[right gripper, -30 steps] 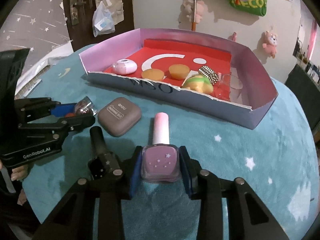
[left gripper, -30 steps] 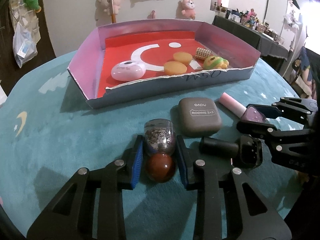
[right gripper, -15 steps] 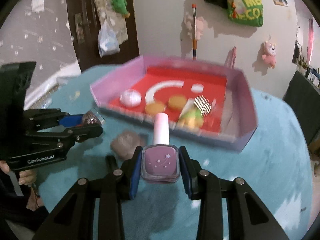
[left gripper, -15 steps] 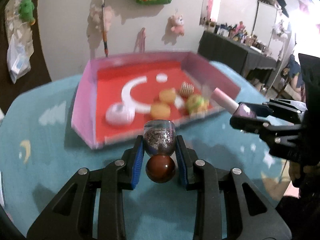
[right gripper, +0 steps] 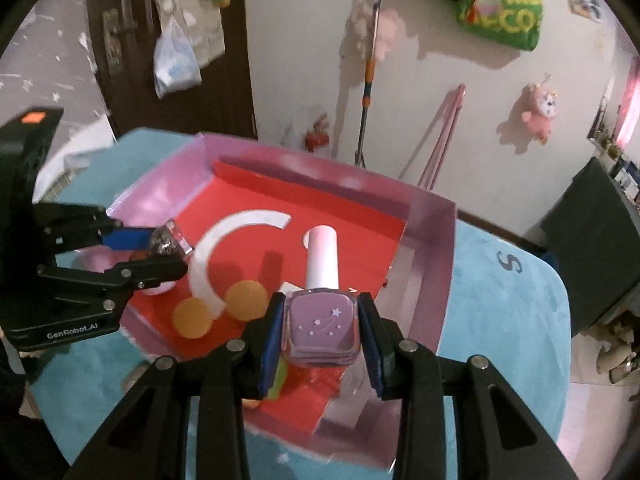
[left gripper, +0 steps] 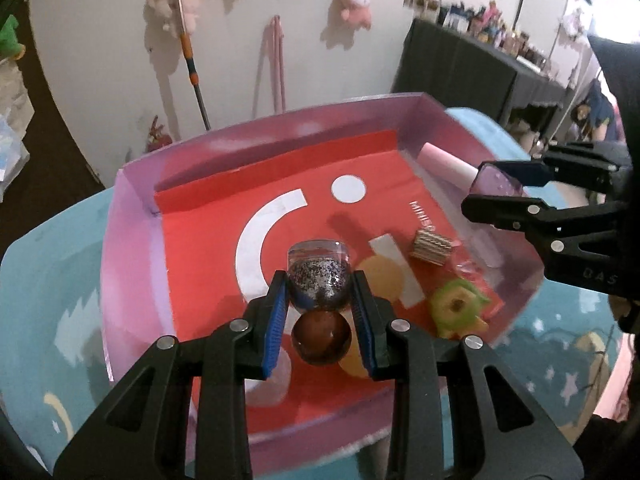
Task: Organize rigid objects
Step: 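Carry the glass jar and nail polish over the pink box, then lower the jar and pink polish into the box and open both grippers, then lift both open grippers out of the box and back over the table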
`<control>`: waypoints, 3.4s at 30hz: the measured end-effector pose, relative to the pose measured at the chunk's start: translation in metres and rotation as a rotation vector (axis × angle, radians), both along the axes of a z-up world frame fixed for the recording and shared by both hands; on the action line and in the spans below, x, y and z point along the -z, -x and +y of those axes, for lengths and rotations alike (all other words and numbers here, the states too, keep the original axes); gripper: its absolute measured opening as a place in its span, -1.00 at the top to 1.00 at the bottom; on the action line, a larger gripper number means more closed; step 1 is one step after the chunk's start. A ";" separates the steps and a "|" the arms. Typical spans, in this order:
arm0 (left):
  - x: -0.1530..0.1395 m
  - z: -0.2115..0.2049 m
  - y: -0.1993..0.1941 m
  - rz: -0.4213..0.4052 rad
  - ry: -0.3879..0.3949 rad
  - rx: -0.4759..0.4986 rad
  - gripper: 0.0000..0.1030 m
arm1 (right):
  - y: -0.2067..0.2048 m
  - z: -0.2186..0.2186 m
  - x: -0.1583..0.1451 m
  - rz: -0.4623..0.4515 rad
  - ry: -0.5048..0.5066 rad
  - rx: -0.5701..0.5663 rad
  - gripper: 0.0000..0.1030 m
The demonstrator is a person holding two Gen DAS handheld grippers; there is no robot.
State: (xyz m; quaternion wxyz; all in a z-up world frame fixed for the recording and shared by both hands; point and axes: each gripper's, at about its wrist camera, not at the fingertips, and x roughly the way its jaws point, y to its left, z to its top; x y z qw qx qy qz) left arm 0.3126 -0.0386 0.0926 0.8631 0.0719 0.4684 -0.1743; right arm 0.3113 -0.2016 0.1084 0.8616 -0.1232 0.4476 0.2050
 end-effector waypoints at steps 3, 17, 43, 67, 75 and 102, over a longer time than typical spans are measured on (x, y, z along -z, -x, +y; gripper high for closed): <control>0.011 -0.004 -0.013 0.041 -0.026 0.004 0.44 | -0.020 0.004 0.010 0.048 0.049 -0.012 0.26; 0.040 -0.016 -0.039 0.134 -0.083 0.025 0.44 | -0.052 0.021 0.050 0.171 0.257 -0.061 0.26; 0.039 -0.023 -0.040 0.135 -0.122 0.072 0.43 | -0.062 0.025 0.059 0.219 0.300 -0.071 0.26; 0.018 -0.005 -0.033 0.094 -0.046 0.042 0.42 | -0.054 0.015 0.038 0.177 0.248 -0.051 0.22; -0.020 0.011 0.002 0.016 0.033 0.022 0.41 | -0.025 0.003 -0.006 0.089 0.120 -0.016 0.05; -0.086 0.039 0.228 -0.407 0.184 -0.132 -0.78 | 0.216 -0.014 -0.072 -0.295 -0.234 0.041 -0.87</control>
